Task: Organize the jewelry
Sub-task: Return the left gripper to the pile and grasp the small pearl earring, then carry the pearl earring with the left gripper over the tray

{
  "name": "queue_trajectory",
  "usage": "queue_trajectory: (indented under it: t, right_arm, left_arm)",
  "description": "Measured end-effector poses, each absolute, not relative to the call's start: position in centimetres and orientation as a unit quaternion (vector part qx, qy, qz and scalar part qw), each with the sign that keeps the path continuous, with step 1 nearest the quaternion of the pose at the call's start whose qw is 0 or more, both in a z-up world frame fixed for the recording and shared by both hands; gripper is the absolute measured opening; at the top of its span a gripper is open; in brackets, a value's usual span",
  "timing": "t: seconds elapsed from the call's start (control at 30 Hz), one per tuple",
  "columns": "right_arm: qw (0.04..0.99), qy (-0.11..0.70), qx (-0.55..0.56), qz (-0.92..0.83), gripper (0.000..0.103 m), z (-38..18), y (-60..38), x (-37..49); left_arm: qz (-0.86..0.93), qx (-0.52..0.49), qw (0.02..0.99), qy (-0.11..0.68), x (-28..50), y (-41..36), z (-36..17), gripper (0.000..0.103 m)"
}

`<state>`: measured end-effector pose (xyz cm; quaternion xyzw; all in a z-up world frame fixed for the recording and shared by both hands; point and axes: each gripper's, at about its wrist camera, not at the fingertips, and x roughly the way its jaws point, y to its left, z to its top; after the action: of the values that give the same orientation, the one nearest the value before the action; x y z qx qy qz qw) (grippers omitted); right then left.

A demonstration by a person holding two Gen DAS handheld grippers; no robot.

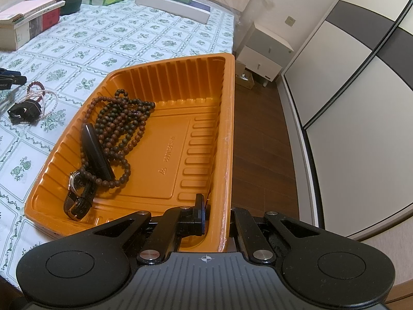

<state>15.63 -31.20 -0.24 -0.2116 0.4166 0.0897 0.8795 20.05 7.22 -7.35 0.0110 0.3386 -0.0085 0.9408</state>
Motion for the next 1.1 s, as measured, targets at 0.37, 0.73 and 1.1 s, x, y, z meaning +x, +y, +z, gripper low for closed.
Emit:
queue_trajectory:
  t: [0.37, 0.73, 1.1]
  right_arm:
    - [0.88, 0.416, -0.211, 0.09, 0.003, -0.3, -31.2, 15.6]
    - [0.88, 0.416, -0.212, 0.09, 0.003, -0.2, -31.2, 15.6]
    - [0.88, 0.417, -0.212, 0.09, 0.003, -0.2, -31.2, 15.6]
  left_arm:
    - [-0.006, 0.012, 0.944, 0.329, 18.4, 7.1, -6.1, 0.017]
    - [-0.016, 0.015, 0.942, 0.334, 16.1, 5.5, -4.7, 0.017]
    - [-0.065, 0.021, 0.945, 0.32, 14.8, 2.1, -2.6, 0.017]
